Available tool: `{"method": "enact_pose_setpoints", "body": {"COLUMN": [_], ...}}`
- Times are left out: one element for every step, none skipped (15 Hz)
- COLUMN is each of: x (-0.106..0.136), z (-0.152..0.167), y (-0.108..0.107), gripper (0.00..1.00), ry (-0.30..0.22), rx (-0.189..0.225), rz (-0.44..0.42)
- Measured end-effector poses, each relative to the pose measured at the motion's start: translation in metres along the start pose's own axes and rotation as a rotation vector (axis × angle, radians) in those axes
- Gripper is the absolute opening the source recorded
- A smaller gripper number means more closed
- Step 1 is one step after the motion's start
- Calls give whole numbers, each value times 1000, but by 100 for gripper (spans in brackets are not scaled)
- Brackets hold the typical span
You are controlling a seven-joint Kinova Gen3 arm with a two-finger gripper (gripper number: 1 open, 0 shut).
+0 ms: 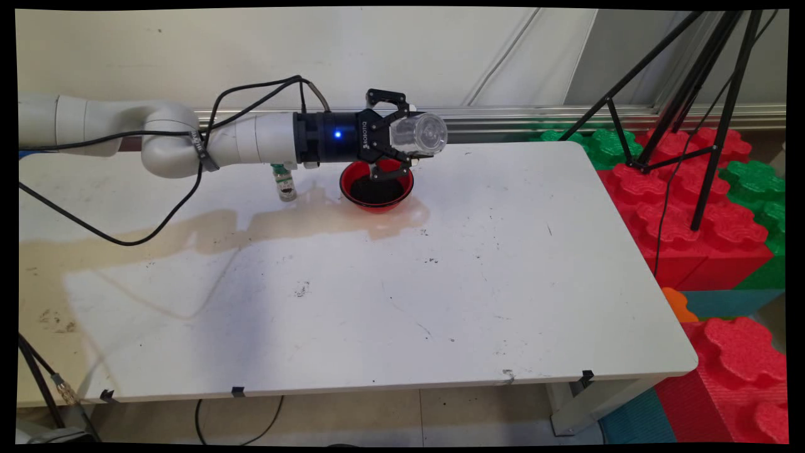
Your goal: Pour the black seasoning powder in the red bowl
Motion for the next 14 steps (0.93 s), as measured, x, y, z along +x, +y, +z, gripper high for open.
{"method": "enact_pose_setpoints", "body": {"x": [-1, -1, -2, -2, -2, -2, -2, -2, -2, -3, -2, -2, -2, -2], "z": [0, 0, 0, -1, -1, -1, -1, -1, -1, -1, -1, -1, -1, -1], "y": [0, 0, 0, 0, 0, 0, 0, 0, 1, 1, 1, 1, 1, 1], "gripper": [0, 0, 0, 0, 0, 0, 0, 0, 0, 0, 0, 0, 0, 0], "ry": [1, 1, 1, 0, 0, 0, 0, 0, 0, 0, 1, 2, 3, 5], "rx": [-3, -7, -10, -14, -17, -20, -23, -27, -30, -34, -36, -38, -41, -43], "rz": [-8, -16, -24, -30, -38, -43, -50, -57, -65, -73, -81, -86, -96, -104]}}
